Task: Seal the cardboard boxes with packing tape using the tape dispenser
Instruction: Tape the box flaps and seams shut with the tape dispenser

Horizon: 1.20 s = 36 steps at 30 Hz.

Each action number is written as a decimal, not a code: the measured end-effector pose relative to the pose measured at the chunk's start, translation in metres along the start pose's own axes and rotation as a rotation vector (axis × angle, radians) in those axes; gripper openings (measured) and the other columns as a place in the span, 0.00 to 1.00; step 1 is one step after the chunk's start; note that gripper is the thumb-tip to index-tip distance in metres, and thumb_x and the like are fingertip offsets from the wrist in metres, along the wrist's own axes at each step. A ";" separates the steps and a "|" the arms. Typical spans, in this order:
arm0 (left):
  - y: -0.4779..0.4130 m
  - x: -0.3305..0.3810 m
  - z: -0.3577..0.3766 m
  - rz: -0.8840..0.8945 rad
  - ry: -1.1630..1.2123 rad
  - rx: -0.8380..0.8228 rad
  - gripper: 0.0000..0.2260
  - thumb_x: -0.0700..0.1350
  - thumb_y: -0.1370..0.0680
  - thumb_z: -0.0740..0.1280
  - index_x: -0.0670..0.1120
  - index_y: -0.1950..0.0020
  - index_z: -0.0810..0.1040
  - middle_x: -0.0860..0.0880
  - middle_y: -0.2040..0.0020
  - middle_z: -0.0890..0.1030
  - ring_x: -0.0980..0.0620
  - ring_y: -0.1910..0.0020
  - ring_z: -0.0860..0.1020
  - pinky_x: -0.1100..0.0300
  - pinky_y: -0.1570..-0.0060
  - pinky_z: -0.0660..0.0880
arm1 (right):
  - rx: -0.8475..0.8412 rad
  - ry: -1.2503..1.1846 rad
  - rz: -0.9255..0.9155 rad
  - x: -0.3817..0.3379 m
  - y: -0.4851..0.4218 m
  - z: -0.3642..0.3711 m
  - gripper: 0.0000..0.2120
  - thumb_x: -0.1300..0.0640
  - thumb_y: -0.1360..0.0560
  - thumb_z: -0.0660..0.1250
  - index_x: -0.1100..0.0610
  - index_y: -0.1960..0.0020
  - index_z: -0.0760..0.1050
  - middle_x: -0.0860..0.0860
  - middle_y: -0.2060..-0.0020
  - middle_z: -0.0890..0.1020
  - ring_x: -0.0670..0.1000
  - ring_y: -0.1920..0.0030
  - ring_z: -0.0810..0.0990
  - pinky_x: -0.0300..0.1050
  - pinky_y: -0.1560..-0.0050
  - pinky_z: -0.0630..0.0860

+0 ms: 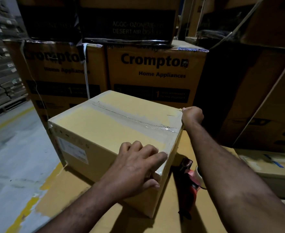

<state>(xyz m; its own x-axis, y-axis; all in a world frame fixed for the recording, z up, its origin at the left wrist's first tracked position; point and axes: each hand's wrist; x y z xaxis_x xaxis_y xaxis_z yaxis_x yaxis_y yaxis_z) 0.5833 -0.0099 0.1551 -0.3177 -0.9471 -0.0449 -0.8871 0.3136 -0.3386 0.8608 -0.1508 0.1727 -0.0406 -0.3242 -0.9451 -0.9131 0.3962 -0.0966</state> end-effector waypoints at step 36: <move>0.031 -0.185 -0.033 -0.547 0.189 0.080 0.18 0.59 0.17 0.61 0.56 0.30 0.77 0.56 0.24 0.70 0.54 0.21 0.60 0.42 0.22 0.44 | -0.233 0.595 -0.992 0.056 0.233 -0.122 0.12 0.61 0.38 0.81 0.57 0.55 0.86 0.51 0.62 0.76 0.58 0.62 0.77 0.54 0.65 0.77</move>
<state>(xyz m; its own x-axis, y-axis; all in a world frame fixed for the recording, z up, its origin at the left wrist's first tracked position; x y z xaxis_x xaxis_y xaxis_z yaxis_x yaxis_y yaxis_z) 0.6034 0.1775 0.1841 0.1192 -0.9389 0.3228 -0.9134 -0.2312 -0.3351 0.5963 -0.1814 0.1352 0.6023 -0.7757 -0.1884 -0.7011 -0.4012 -0.5894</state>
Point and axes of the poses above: each hand's wrist, its own y-axis away from the middle knuckle, its own z-axis out of the palm, x = y × z
